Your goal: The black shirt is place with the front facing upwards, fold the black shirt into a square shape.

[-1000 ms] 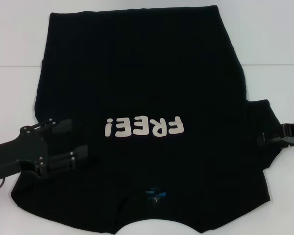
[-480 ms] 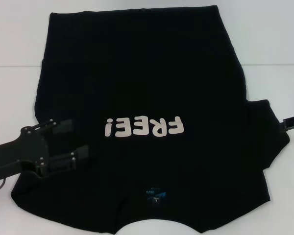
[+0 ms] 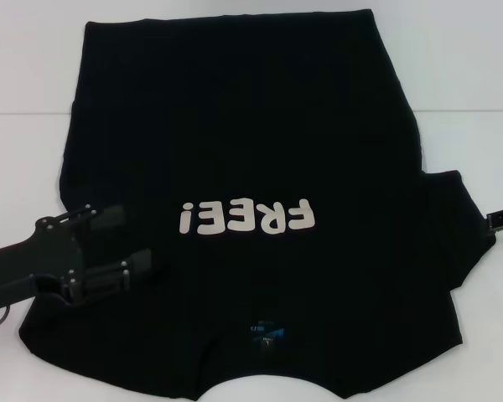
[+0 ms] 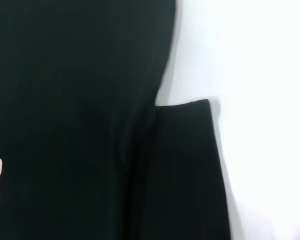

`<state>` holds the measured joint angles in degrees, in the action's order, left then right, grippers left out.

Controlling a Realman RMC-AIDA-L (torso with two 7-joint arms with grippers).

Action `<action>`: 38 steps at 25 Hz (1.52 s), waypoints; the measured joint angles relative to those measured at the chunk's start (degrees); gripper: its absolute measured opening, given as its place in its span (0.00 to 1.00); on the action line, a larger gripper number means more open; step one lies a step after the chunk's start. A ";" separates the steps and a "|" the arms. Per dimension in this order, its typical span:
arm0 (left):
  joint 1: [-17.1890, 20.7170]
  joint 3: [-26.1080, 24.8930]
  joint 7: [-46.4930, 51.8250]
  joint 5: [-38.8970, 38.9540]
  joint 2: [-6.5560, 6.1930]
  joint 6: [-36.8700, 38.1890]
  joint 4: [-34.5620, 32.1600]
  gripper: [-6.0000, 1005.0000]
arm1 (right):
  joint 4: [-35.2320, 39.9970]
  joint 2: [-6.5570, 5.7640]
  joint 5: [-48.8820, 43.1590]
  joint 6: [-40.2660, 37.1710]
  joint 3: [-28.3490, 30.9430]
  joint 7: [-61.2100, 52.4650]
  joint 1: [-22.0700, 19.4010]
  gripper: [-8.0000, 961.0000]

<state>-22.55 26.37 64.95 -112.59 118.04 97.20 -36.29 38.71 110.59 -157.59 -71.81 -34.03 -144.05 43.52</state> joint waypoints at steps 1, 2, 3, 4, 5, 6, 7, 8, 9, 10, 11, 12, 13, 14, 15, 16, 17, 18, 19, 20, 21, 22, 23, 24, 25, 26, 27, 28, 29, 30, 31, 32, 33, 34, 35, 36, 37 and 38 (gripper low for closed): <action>0.05 0.00 0.00 0.00 0.00 0.00 0.00 0.84 | -0.16 0.07 0.00 0.10 -0.05 0.07 0.09 0.79; 0.08 0.00 0.00 0.00 0.00 0.00 0.00 0.84 | -0.25 0.13 0.00 0.30 -0.09 0.11 0.18 0.79; 0.11 0.00 0.00 0.00 0.00 0.00 0.00 0.84 | -0.38 0.21 0.00 0.50 -0.16 0.12 0.29 0.79; 0.15 0.00 0.00 0.00 0.00 0.00 -0.01 0.84 | -0.51 0.27 0.00 0.64 -0.21 0.13 0.36 0.79; 0.17 0.00 0.00 0.00 0.00 0.00 0.00 0.84 | -0.75 0.30 0.00 0.87 -0.26 0.15 0.49 0.79; 0.19 0.00 0.00 0.00 0.00 0.00 0.01 0.84 | -1.00 0.31 0.00 1.04 -0.31 0.18 0.60 0.79; 0.21 0.00 0.00 0.00 0.00 0.00 0.03 0.84 | -1.34 0.32 0.00 1.29 -0.42 0.23 0.71 0.79; 0.22 0.00 0.00 0.00 0.00 0.00 0.05 0.84 | -1.62 0.33 0.00 1.50 -0.61 0.27 0.80 0.79; 0.22 0.00 0.00 0.00 0.00 0.00 0.05 0.84 | -1.91 0.36 -0.01 1.74 -0.78 0.30 0.87 0.79; 0.21 0.00 0.00 0.00 0.00 0.00 0.06 0.84 | -2.09 0.38 0.00 1.92 -0.93 0.30 0.96 0.79; 0.19 -0.01 0.00 0.00 0.00 0.00 0.07 0.84 | -2.23 0.43 0.00 2.13 -1.10 0.30 1.03 0.79; 0.14 0.00 0.00 0.00 0.00 0.00 0.08 0.84 | -2.34 0.48 0.00 2.32 -1.30 0.30 1.09 0.79; 0.12 0.00 0.00 0.00 0.00 0.00 0.08 0.84 | -2.35 0.50 0.00 2.48 -1.63 0.26 1.12 0.79; 0.10 0.00 0.00 0.00 0.00 0.00 0.08 0.84 | -2.35 0.54 0.00 2.63 -1.89 0.17 1.14 0.79; 0.08 0.00 0.00 0.00 0.00 0.00 0.08 0.84 | -2.36 0.55 0.00 2.70 -2.07 0.08 1.14 0.79; 0.07 0.00 0.00 0.00 0.00 0.00 0.08 0.84 | -2.36 0.58 0.01 2.75 -2.13 0.02 1.14 0.79; 0.06 -0.01 0.00 0.00 0.00 0.00 0.08 0.84 | -2.37 0.59 0.03 2.82 -2.15 0.00 1.14 0.79; 0.06 -0.01 0.00 0.00 0.00 0.00 0.10 0.84 | -2.39 0.60 0.06 2.87 -2.16 0.01 1.14 0.79; 0.05 0.00 0.00 0.00 0.00 0.00 0.12 0.84 | -2.42 0.60 0.11 2.91 -2.16 0.02 1.13 0.79; 0.05 -0.01 0.00 0.00 0.00 0.00 0.14 0.84 | -2.48 0.60 0.14 2.97 -2.17 0.06 1.14 0.79; 0.05 -0.01 0.00 0.00 0.00 0.00 0.15 0.84 | -2.66 0.60 0.15 3.07 -2.18 0.10 1.20 0.79; 0.05 -0.01 0.00 0.00 0.00 0.00 0.16 0.84 | -2.83 0.60 0.15 3.17 -2.19 0.13 1.26 0.79; 0.05 -0.01 0.00 0.00 0.00 0.00 0.16 0.84 | -3.02 0.60 0.15 3.25 -2.21 0.16 1.32 0.79; 0.05 0.00 0.00 0.00 0.00 0.00 0.17 0.84 | -3.30 0.62 0.14 3.43 -2.24 0.23 1.39 0.79; 0.05 -0.01 0.00 0.00 0.00 0.00 0.17 0.84 | -3.49 0.64 0.13 3.52 -2.26 0.27 1.46 0.79; 0.05 0.00 0.00 0.00 0.00 0.00 0.16 0.84 | -3.68 0.65 0.14 3.58 -2.28 0.31 1.51 0.79; 0.05 0.00 0.00 0.00 0.00 0.00 0.16 0.84 | -3.79 0.66 0.13 3.62 -2.29 0.33 1.55 0.79; 0.05 0.00 0.00 0.00 0.00 0.00 0.17 0.84 | -3.88 0.66 0.13 3.66 -2.29 0.34 1.60 0.79; 0.05 -0.01 0.00 0.00 0.00 0.00 0.17 0.84 | -3.88 0.67 0.12 3.68 -2.30 0.35 1.64 0.79; 0.05 0.00 0.00 0.00 0.00 0.00 0.16 0.84 | -3.88 0.67 0.11 3.69 -2.32 0.35 1.66 0.79; 0.05 0.00 0.00 0.00 0.00 0.00 0.17 0.84 | -3.89 0.67 0.12 3.70 -2.34 0.35 1.68 0.79; 0.05 -0.01 0.00 0.00 0.00 0.00 0.17 0.84 | -3.89 0.68 0.14 3.70 -2.37 0.35 1.73 0.79; 0.05 -0.01 0.00 0.00 0.00 0.00 0.16 0.84 | -3.90 0.68 0.18 3.70 -2.38 0.36 1.80 0.79; 0.04 0.00 0.00 0.00 0.00 0.00 0.16 0.84 | -3.90 0.68 0.19 3.70 -2.38 0.36 1.85 0.79; 0.05 0.00 0.00 0.00 0.00 -0.01 0.16 0.84 | -3.95 0.71 0.21 3.71 -2.38 0.38 1.95 0.79; 0.05 0.00 0.00 0.00 0.00 -0.01 0.16 0.84 | -4.03 0.74 0.21 3.71 -2.38 0.41 2.06 0.79; 0.05 0.00 0.00 0.00 0.00 -0.04 0.16 0.84 | -4.23 0.76 0.21 3.74 -2.38 0.45 2.18 0.79; 0.05 0.00 0.00 0.00 0.00 -0.05 0.16 0.84 | -4.40 0.77 0.20 3.79 -2.40 0.48 2.26 0.79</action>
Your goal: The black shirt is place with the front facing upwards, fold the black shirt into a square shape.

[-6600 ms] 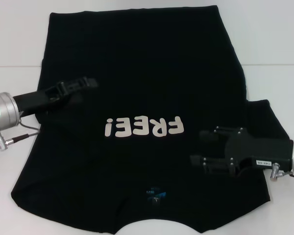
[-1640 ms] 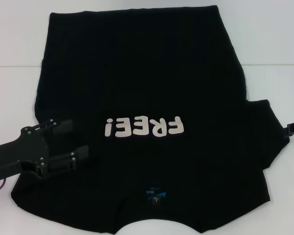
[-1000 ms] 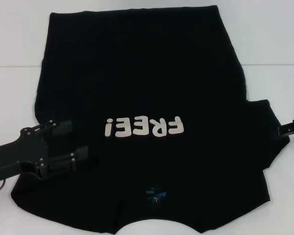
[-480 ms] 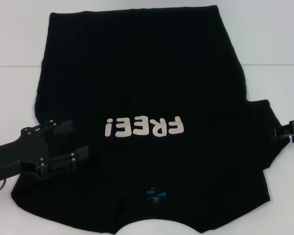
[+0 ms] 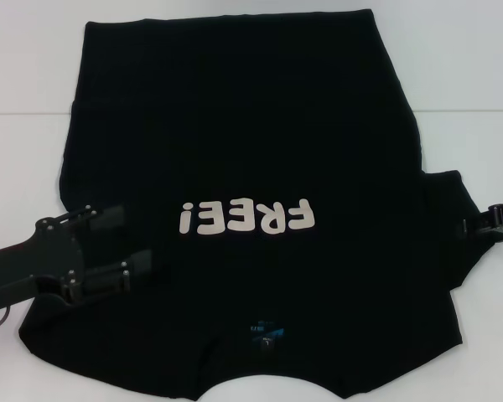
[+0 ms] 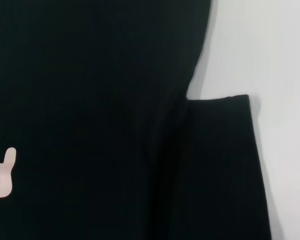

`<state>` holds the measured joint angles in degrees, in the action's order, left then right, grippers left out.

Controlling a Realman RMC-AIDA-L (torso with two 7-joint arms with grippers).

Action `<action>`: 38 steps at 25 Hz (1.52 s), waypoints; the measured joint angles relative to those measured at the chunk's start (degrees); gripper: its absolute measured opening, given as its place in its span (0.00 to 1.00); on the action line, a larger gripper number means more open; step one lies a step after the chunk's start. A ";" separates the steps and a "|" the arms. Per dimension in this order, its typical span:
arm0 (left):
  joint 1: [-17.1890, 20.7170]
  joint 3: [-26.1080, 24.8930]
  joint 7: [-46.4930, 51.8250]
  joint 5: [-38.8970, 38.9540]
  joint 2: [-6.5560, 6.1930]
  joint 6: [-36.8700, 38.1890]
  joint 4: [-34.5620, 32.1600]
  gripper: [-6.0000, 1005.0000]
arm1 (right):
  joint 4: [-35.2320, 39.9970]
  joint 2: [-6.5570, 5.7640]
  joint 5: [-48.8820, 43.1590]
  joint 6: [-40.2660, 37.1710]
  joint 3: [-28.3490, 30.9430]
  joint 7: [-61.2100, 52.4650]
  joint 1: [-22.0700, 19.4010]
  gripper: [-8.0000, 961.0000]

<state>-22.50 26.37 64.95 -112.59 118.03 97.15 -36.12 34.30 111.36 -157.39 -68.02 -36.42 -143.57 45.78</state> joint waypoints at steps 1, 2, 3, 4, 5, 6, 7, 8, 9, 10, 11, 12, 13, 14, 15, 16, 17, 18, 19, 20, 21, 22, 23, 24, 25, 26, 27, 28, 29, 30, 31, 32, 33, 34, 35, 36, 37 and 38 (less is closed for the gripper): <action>0.00 0.00 0.00 0.00 0.00 -0.01 0.00 0.84 | -0.18 0.00 0.00 0.08 -0.13 0.03 0.10 0.79; 0.00 0.00 0.00 0.00 0.00 -0.01 0.00 0.84 | -0.28 0.00 0.04 0.17 -0.28 0.05 0.15 0.79; 0.00 0.00 0.00 0.00 0.00 -0.02 0.00 0.84 | -0.33 0.02 0.15 0.21 -0.43 0.05 0.16 0.79; 0.00 -0.03 0.00 0.00 0.00 -0.03 0.00 0.84 | -0.33 0.04 0.25 0.23 -0.51 0.05 0.17 0.79; 0.00 -0.05 0.00 0.00 0.00 -0.03 0.00 0.84 | -0.33 0.06 0.37 0.23 -0.54 0.05 0.18 0.79; 0.00 -0.05 0.00 0.00 0.00 -0.03 0.00 0.84 | -0.33 0.09 0.58 0.21 -0.55 0.05 0.21 0.79; 0.00 -0.07 0.00 0.00 0.00 -0.04 0.00 0.84 | -0.33 0.09 0.92 0.08 -0.56 0.15 0.23 0.79; 0.00 -0.07 0.00 0.00 0.00 -0.04 0.00 0.84 | -0.33 0.08 1.32 -0.16 -0.57 0.36 0.26 0.79; -0.03 -0.06 0.00 0.00 0.00 -0.04 0.00 0.84 | -0.33 0.09 1.62 -0.31 -0.58 0.49 0.26 0.79; -0.04 -0.05 0.00 0.00 0.00 -0.04 0.00 0.84 | -0.33 0.09 1.83 -0.38 -0.58 0.65 0.27 0.79; -0.07 -0.03 0.00 0.00 0.00 -0.04 0.01 0.84 | -0.33 0.08 1.97 -0.48 -0.58 0.79 0.27 0.79; -0.08 -0.02 0.00 0.00 0.00 -0.04 0.02 0.84 | -0.33 0.07 1.97 -0.48 -0.58 0.80 0.27 0.79; -0.08 -0.01 0.00 0.00 0.00 -0.05 0.11 0.84 | -0.29 0.04 1.98 -0.48 -0.58 0.83 0.25 0.79; -0.08 0.00 0.00 0.00 0.00 -0.07 0.19 0.84 | -0.21 -0.01 1.99 -0.46 -0.58 0.87 0.17 0.79; -0.09 0.00 0.00 0.00 0.00 -0.10 0.30 0.84 | -0.12 -0.09 1.99 -0.40 -0.58 0.89 0.02 0.79; -0.09 0.00 0.00 0.00 0.00 -0.12 0.39 0.84 | -0.05 -0.17 1.99 -0.34 -0.58 0.90 -0.11 0.79; -0.09 0.00 0.00 0.00 0.00 -0.12 0.46 0.84 | 0.05 -0.28 1.99 -0.25 -0.58 0.91 -0.29 0.79; -0.09 0.00 0.00 0.00 0.00 -0.12 0.51 0.84 | 0.09 -0.40 1.99 -0.23 -0.58 0.92 -0.41 0.79; -0.09 0.01 0.00 0.00 0.00 -0.12 0.55 0.84 | 0.13 -0.51 1.97 -0.19 -0.58 0.92 -0.50 0.79; -0.09 0.01 0.00 0.00 0.00 -0.13 0.56 0.84 | 0.15 -0.60 1.88 -0.16 -0.58 0.93 -0.58 0.79; -0.09 0.01 0.00 0.00 0.00 -0.13 0.57 0.84 | 0.18 -0.66 1.78 -0.11 -0.58 0.93 -0.63 0.79; -0.09 0.01 0.00 0.00 0.00 -0.13 0.57 0.84 | 0.20 -0.70 1.70 -0.03 -0.58 0.93 -0.69 0.79; -0.09 0.01 0.00 0.00 0.00 -0.13 0.58 0.84 | 0.21 -0.71 1.68 0.04 -0.58 0.93 -0.74 0.79; -0.09 0.01 0.00 0.00 0.00 -0.13 0.59 0.84 | 0.21 -0.71 1.66 0.14 -0.58 0.95 -0.77 0.79; -0.09 0.00 0.00 0.00 0.00 -0.13 0.59 0.84 | 0.18 -0.71 1.65 0.26 -0.59 1.01 -0.79 0.79; -0.09 0.01 0.00 0.00 0.00 -0.13 0.60 0.84 | 0.04 -0.72 1.65 0.43 -0.68 1.09 -0.79 0.79; -0.09 0.01 0.00 0.00 0.00 -0.13 0.61 0.84 | -0.13 -0.72 1.65 0.76 -0.82 1.19 -0.79 0.79; -0.09 0.01 0.00 0.00 0.00 -0.13 0.61 0.84 | -0.27 -0.71 1.65 1.03 -0.97 1.24 -0.79 0.79; -0.09 0.00 0.00 0.00 0.00 -0.13 0.61 0.84 | -0.42 -0.71 1.65 1.29 -1.08 1.26 -0.79 0.79; -0.09 0.00 0.00 0.00 0.00 -0.13 0.62 0.84 | -0.60 -0.69 1.65 1.51 -1.17 1.27 -0.78 0.79; -0.09 0.00 0.00 0.00 0.00 -0.13 0.62 0.84 | -0.73 -0.66 1.64 1.63 -1.20 1.28 -0.75 0.79; -0.09 0.00 0.00 0.00 0.00 -0.12 0.62 0.84 | -0.84 -0.62 1.64 1.75 -1.24 1.30 -0.72 0.79; -0.09 -0.01 0.00 0.00 0.00 -0.13 0.62 0.84 | -0.89 -0.55 1.64 1.86 -1.33 1.32 -0.65 0.79; -0.09 -0.04 0.00 0.00 0.00 -0.13 0.62 0.84 | -0.94 -0.49 1.64 1.97 -1.49 1.33 -0.58 0.79; -0.09 -0.06 0.00 0.00 0.00 -0.13 0.62 0.84 | -0.95 -0.44 1.64 2.04 -1.63 1.34 -0.52 0.79; -0.09 -0.08 0.00 0.00 0.00 -0.12 0.62 0.84 | -0.96 -0.34 1.65 2.06 -1.80 1.35 -0.45 0.79; -0.09 -0.09 0.00 0.00 0.00 -0.12 0.62 0.84 | -0.96 -0.28 1.65 2.09 -1.96 1.35 -0.39 0.79; -0.09 -0.09 0.00 0.00 0.00 -0.12 0.62 0.84 | -0.97 -0.24 1.64 2.10 -2.08 1.36 -0.35 0.79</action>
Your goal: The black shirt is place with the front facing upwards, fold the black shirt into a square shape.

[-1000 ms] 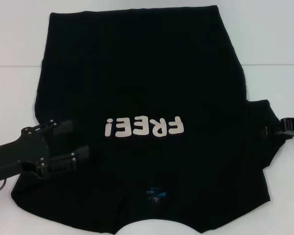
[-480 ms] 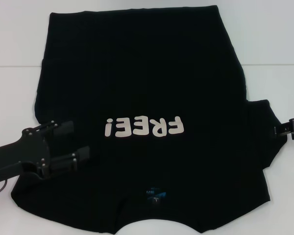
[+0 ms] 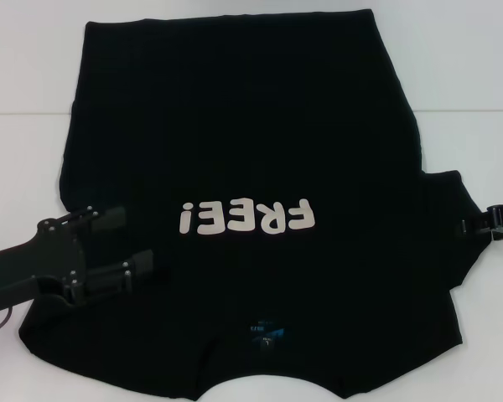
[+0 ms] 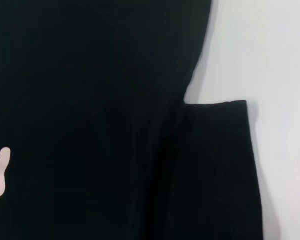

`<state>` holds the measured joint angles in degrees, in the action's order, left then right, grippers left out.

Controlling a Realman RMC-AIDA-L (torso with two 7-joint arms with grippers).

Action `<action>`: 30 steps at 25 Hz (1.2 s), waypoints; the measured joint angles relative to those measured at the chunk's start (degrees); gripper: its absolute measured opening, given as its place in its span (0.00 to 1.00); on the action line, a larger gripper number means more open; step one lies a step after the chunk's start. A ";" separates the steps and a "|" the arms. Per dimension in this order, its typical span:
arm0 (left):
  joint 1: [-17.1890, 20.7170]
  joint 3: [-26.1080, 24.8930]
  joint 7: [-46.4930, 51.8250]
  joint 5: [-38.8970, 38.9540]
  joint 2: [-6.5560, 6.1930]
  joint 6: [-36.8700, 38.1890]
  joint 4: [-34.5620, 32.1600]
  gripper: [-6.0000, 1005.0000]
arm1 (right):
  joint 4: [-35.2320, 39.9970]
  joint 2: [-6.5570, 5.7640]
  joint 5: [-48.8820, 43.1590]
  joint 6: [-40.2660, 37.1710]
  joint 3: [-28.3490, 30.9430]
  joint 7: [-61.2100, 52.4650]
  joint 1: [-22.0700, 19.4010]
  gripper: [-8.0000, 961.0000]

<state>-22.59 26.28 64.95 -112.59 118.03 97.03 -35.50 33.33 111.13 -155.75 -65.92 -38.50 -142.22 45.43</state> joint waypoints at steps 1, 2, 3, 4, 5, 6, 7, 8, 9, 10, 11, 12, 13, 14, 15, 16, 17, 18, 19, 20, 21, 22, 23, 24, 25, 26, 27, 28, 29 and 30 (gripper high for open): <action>0.00 0.00 0.00 0.00 0.00 0.00 0.00 0.84 | -0.01 0.02 0.00 0.05 -0.09 0.01 0.03 0.79; 0.01 0.00 0.00 0.00 0.00 0.00 0.00 0.84 | -0.01 0.04 0.00 0.13 -0.20 0.01 0.08 0.79; 0.03 0.00 0.00 0.00 0.00 0.00 0.00 0.84 | -0.02 0.04 0.00 0.26 -0.33 0.00 0.08 0.79; 0.06 0.00 0.00 0.00 0.00 0.00 0.00 0.84 | -0.02 0.05 0.01 0.36 -0.42 -0.04 0.08 0.79; 0.11 0.00 0.00 0.00 0.00 0.00 0.00 0.84 | -0.03 0.05 0.01 0.43 -0.50 -0.08 0.07 0.79; 0.12 -0.01 0.00 0.00 0.00 0.00 0.00 0.84 | -0.03 0.06 0.01 0.53 -0.56 -0.13 0.03 0.79; 0.14 -0.03 0.00 0.00 0.00 0.00 0.00 0.84 | -0.04 0.06 0.01 0.60 -0.58 -0.15 0.00 0.79; 0.16 -0.06 0.00 0.00 0.00 0.00 0.00 0.84 | -0.06 0.05 0.01 0.65 -0.60 -0.16 -0.03 0.79; 0.16 -0.07 0.00 0.00 0.00 0.00 0.00 0.84 | -0.08 0.05 0.01 0.67 -0.61 -0.17 -0.03 0.79; 0.17 -0.07 0.00 0.00 0.00 0.00 0.00 0.84 | -0.10 0.05 0.01 0.69 -0.61 -0.20 -0.04 0.79; 0.17 -0.07 0.00 0.00 0.00 0.00 0.00 0.84 | -0.10 0.06 0.01 0.71 -0.61 -0.22 -0.04 0.79; 0.16 -0.07 0.00 0.00 0.00 0.00 0.00 0.84 | -0.11 0.06 0.01 0.73 -0.61 -0.24 -0.05 0.79; 0.15 -0.05 0.00 0.00 0.00 0.00 0.00 0.84 | -0.11 0.05 0.01 0.73 -0.61 -0.25 -0.05 0.79; 0.14 -0.03 0.00 0.00 0.00 0.00 0.00 0.84 | -0.11 0.06 0.01 0.73 -0.63 -0.21 -0.06 0.75; 0.14 -0.02 0.00 0.00 0.00 0.00 0.00 0.84 | -0.11 0.05 0.00 0.73 -0.65 -0.15 -0.07 0.71; 0.13 -0.01 0.00 0.00 0.00 0.00 0.00 0.84 | -0.11 0.06 0.01 0.73 -0.67 -0.09 -0.10 0.67; 0.12 -0.01 0.00 0.00 0.00 0.00 0.00 0.84 | -0.11 0.05 0.01 0.74 -0.69 -0.06 -0.12 0.63; 0.12 0.00 0.00 0.00 0.00 0.00 0.00 0.84 | -0.11 0.05 0.01 0.76 -0.70 -0.03 -0.15 0.59; 0.12 0.01 0.00 0.00 0.00 0.00 0.00 0.84 | -0.11 0.06 0.01 0.78 -0.70 -0.01 -0.15 0.55; 0.14 0.01 0.00 0.00 0.00 0.00 0.00 0.84 | -0.11 0.05 0.01 0.78 -0.70 0.00 -0.16 0.51; 0.16 0.01 0.00 0.00 0.00 0.00 -0.01 0.84 | -0.11 0.05 0.01 0.79 -0.70 0.00 -0.16 0.47; 0.18 0.01 0.00 0.00 0.00 0.00 0.00 0.84 | -0.11 0.05 0.01 0.81 -0.71 0.01 -0.17 0.43; 0.19 0.01 0.00 0.00 0.00 0.00 0.00 0.84 | -0.11 0.05 0.01 0.83 -0.71 0.01 -0.17 0.39; 0.19 0.03 0.00 0.00 0.00 0.00 0.00 0.84 | -0.11 0.05 0.00 0.85 -0.71 0.01 -0.17 0.34; 0.19 0.05 0.00 0.00 0.00 0.00 -0.01 0.84 | -0.11 0.05 0.01 0.86 -0.70 0.01 -0.17 0.34; 0.19 0.06 0.00 0.00 0.00 0.00 -0.01 0.84 | -0.11 0.05 0.01 0.86 -0.71 0.01 -0.17 0.33; 0.19 0.10 0.00 0.00 0.00 0.00 0.00 0.84 | -0.11 0.07 0.01 0.87 -0.70 0.01 -0.15 0.32; 0.19 0.10 0.00 0.00 0.00 0.00 -0.01 0.84 | -0.11 0.09 0.01 0.88 -0.70 0.01 -0.08 0.31; 0.18 0.09 0.00 0.00 0.00 0.00 -0.01 0.84 | -0.11 0.09 0.01 0.88 -0.70 0.01 -0.08 0.31; 0.18 0.09 0.00 0.00 0.00 0.00 -0.01 0.84 | -0.13 0.10 0.01 0.90 -0.71 0.01 -0.05 0.31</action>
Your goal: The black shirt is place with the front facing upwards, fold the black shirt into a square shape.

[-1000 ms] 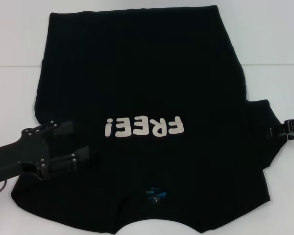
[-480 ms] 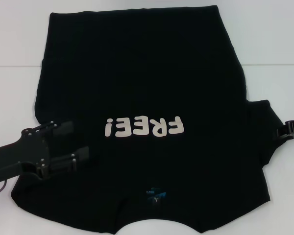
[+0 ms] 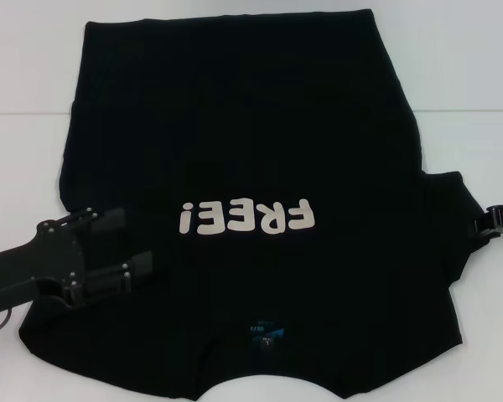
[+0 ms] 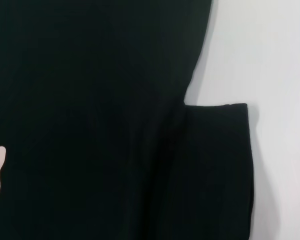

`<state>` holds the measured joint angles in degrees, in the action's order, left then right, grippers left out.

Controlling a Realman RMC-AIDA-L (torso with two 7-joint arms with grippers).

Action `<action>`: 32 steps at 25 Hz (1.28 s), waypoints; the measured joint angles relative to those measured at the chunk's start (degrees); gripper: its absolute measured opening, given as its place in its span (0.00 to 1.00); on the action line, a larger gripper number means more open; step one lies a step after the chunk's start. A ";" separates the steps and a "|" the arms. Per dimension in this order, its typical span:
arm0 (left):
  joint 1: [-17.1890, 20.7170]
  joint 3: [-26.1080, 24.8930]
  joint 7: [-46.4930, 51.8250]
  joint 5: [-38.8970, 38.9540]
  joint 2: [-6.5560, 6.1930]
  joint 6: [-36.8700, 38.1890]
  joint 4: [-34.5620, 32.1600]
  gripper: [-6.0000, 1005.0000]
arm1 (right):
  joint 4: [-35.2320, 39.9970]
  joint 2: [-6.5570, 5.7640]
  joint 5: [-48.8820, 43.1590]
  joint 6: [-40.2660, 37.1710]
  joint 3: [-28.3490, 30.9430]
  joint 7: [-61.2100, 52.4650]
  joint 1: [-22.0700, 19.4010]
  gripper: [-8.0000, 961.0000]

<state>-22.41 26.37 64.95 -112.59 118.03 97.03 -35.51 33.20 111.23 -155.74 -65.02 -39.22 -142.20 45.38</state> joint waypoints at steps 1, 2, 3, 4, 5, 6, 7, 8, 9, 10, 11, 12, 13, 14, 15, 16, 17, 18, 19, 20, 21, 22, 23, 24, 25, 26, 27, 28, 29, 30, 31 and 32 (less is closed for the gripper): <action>0.00 0.00 0.00 0.00 0.00 0.00 0.00 0.84 | -0.03 0.00 0.00 0.03 -0.03 0.00 0.04 0.31; -0.02 -0.03 0.00 0.00 0.00 0.00 0.00 0.84 | -0.09 0.01 0.00 0.05 -0.08 0.01 0.09 0.31; -0.04 -0.07 0.00 0.00 0.00 0.00 0.00 0.84 | -0.20 0.02 0.00 0.12 -0.14 0.04 0.17 0.31; -0.06 -0.10 0.00 0.00 0.00 0.00 0.00 0.84 | -0.30 0.03 0.00 0.18 -0.32 0.06 0.22 0.31; -0.08 -0.11 0.00 0.00 0.00 0.00 0.00 0.84 | -0.39 0.07 0.00 0.25 -0.63 0.08 0.30 0.31; -0.09 -0.11 0.00 0.00 0.00 0.00 0.00 0.84 | -0.41 0.10 0.00 0.35 -0.97 0.08 0.35 0.31; -0.09 -0.10 0.00 0.00 0.00 0.00 0.00 0.84 | -0.42 0.15 0.00 0.43 -1.34 0.09 0.38 0.31; -0.11 -0.08 0.00 0.00 0.00 0.00 0.00 0.84 | -0.42 0.20 0.00 0.50 -1.63 0.09 0.40 0.31; -0.13 -0.08 0.00 0.00 0.00 0.00 0.00 0.84 | -0.42 0.23 0.00 0.53 -1.85 0.09 0.42 0.31; -0.16 -0.07 0.00 0.00 0.00 0.00 0.00 0.84 | -0.42 0.25 0.00 0.54 -2.07 0.09 0.41 0.31; -0.16 -0.08 0.00 0.00 0.00 0.00 0.00 0.84 | -0.42 0.27 0.00 0.53 -2.28 0.09 0.43 0.28; -0.17 -0.07 0.00 0.00 0.00 0.00 0.00 0.84 | -0.42 0.29 0.00 0.53 -2.43 0.09 0.45 0.24; -0.16 -0.08 0.00 0.00 0.00 0.00 0.00 0.84 | -0.42 0.29 0.00 0.54 -2.47 0.09 0.47 0.20; -0.15 -0.09 0.00 0.00 0.00 0.00 0.00 0.84 | -0.42 0.30 0.00 0.54 -2.53 0.09 0.50 0.18; -0.13 -0.11 0.00 0.00 0.00 0.00 0.00 0.84 | -0.42 0.30 0.00 0.53 -2.57 0.09 0.50 0.15; -0.12 -0.13 0.00 0.00 0.00 0.00 0.00 0.84 | -0.42 0.30 0.00 0.53 -2.59 0.09 0.50 0.13; -0.11 -0.14 0.00 0.00 0.00 0.00 0.00 0.84 | -0.42 0.30 0.00 0.52 -2.60 0.09 0.50 0.10; -0.11 -0.15 0.00 0.00 0.00 0.00 0.00 0.84 | -0.42 0.31 0.00 0.50 -2.63 0.09 0.50 0.07; -0.10 -0.15 0.00 0.00 0.00 0.00 0.01 0.84 | -0.32 0.30 0.02 0.42 -2.62 0.09 0.50 0.07; -0.10 -0.14 0.00 0.00 0.00 0.00 0.03 0.84 | -0.21 0.31 0.08 0.37 -2.62 0.09 0.48 0.07; -0.09 -0.13 0.00 0.00 0.00 0.00 0.05 0.84 | -0.12 0.31 0.16 0.34 -2.59 0.11 0.44 0.07; -0.09 -0.11 0.00 0.00 0.00 0.00 0.06 0.84 | -0.02 0.31 0.32 0.26 -2.47 0.22 0.38 0.07; -0.09 -0.10 0.00 0.00 0.00 0.00 0.06 0.84 | 0.03 0.29 0.53 0.13 -2.31 0.38 0.32 0.07; -0.06 -0.11 0.00 0.00 0.00 0.00 0.08 0.84 | 0.08 0.19 0.81 -0.08 -2.10 0.62 0.24 0.07; -0.04 -0.12 0.00 0.00 0.00 0.00 0.08 0.84 | 0.12 0.02 1.25 -0.30 -1.91 0.88 0.15 0.07; 0.01 -0.14 0.00 0.00 0.00 0.00 0.09 0.84 | 0.21 -0.19 1.69 -0.52 -1.72 1.14 0.05 0.07; 0.03 -0.15 0.00 0.00 0.00 0.00 0.09 0.84 | 0.50 -0.44 2.29 -0.93 -1.40 1.37 -0.13 0.06; 0.06 -0.15 0.00 0.00 0.00 0.00 0.09 0.84 | 0.92 -0.63 2.71 -1.36 -1.07 1.50 -0.32 0.06; 0.08 -0.15 0.01 0.00 0.00 0.00 0.09 0.84 | 1.59 -0.79 3.08 -1.83 -0.66 1.57 -0.55 0.06; 0.08 -0.16 0.01 0.00 0.00 0.00 0.09 0.84 | 2.51 -0.89 3.31 -2.48 -0.18 1.58 -0.84 0.06; 0.09 -0.17 0.02 0.00 0.00 0.00 0.09 0.84 | 3.29 -0.98 3.51 -3.03 0.22 1.58 -1.10 0.06; 0.09 -0.17 0.02 0.00 0.00 0.00 0.09 0.84 | 4.08 -1.14 3.79 -3.66 0.58 1.58 -1.38 0.06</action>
<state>-22.32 26.19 64.97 -112.59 118.03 97.03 -35.41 37.29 110.09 -151.95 -68.68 -38.63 -140.62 44.00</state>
